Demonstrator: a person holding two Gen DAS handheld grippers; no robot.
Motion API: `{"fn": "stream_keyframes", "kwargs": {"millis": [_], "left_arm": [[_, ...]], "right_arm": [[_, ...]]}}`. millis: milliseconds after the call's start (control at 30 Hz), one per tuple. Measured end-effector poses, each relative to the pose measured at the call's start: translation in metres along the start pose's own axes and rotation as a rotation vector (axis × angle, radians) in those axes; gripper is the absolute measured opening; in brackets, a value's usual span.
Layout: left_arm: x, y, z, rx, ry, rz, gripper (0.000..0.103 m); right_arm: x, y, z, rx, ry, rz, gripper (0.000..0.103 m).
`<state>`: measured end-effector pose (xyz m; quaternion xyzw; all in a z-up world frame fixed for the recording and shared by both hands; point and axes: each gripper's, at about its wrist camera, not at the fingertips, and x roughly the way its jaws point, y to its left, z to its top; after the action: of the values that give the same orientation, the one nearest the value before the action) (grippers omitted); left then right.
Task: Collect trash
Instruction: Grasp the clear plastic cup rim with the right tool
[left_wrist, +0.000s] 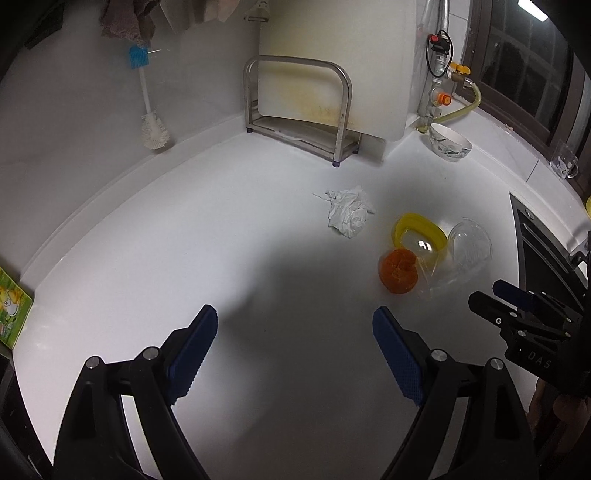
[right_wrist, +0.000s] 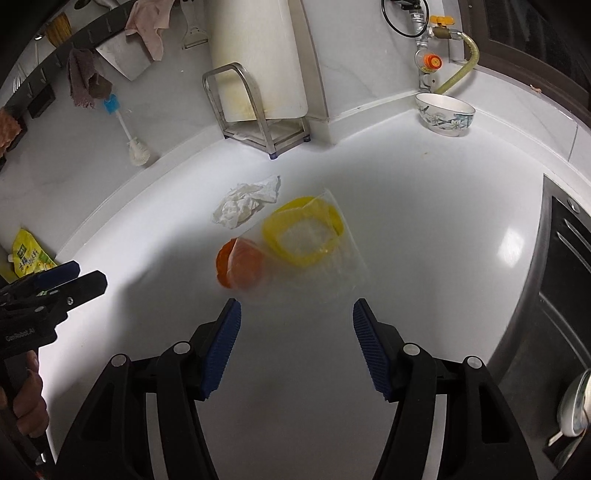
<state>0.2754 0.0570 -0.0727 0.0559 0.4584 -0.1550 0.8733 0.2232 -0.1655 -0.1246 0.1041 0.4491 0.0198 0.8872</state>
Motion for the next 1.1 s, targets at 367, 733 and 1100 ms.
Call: {"fn": "stream_keyframes", "kwargs": {"millis": [367,733,1100], "left_arm": [[0.014,-0.005,0.003,-0.001,0.010,-0.019,0.084],[0.020,-0.011,-0.001,0.008,0.025,-0.011,0.084],[0.023,-0.015,-0.001,0.009,0.026,-0.015,0.084]], "right_arm": [[0.007,-0.019,0.017,-0.092,-0.001,0.053,0.063],[0.027,-0.021,0.030,-0.195,0.027,0.150,0.063],[0.032,-0.016,0.029,-0.180,0.033,0.236,0.047]]}}
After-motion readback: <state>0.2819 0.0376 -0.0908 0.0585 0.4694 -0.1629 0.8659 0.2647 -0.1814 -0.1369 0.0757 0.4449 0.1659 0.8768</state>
